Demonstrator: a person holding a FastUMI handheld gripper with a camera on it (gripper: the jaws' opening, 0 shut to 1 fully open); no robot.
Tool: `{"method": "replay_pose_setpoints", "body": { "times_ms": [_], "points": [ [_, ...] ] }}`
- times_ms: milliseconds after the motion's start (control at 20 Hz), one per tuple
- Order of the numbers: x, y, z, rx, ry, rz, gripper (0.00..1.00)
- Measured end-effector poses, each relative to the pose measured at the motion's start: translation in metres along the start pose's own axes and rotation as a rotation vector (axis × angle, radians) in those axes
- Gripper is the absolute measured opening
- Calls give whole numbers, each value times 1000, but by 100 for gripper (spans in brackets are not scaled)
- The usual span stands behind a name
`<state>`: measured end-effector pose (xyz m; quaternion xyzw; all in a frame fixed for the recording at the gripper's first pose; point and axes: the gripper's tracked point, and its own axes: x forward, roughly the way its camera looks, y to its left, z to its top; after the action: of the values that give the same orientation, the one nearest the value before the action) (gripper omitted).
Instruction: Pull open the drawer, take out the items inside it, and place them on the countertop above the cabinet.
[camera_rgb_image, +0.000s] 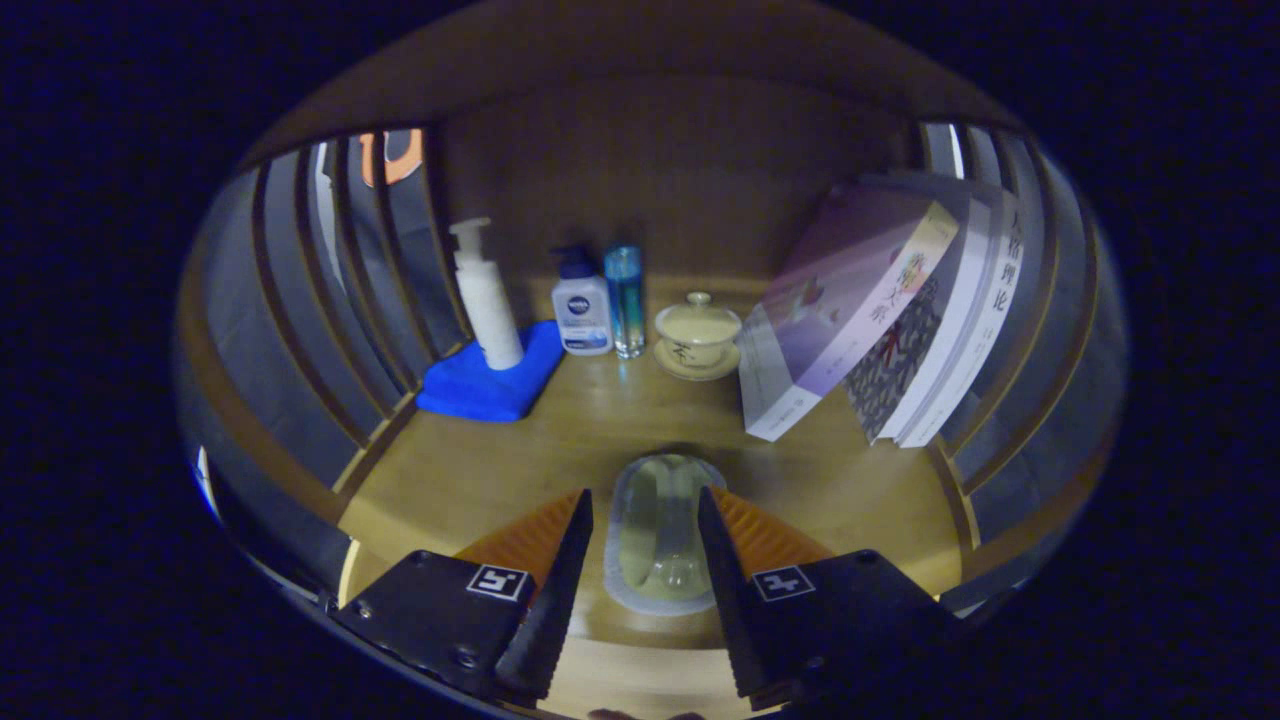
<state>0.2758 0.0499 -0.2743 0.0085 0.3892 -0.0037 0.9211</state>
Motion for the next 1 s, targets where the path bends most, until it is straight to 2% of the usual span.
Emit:
{"method": "replay_pose_setpoints", "body": {
  "times_ms": [50,200,600,850,1000],
  "points": [
    [-11,4,3,-4,-25,10,68],
    [-54,16,1,-28,-97,52,91],
    [-163,44,-47,-60,-260,168,94],
    [-191,43,-95,-52,-322,164,95],
    [-198,37,-120,-66,-365,134,95]
  ]
}}
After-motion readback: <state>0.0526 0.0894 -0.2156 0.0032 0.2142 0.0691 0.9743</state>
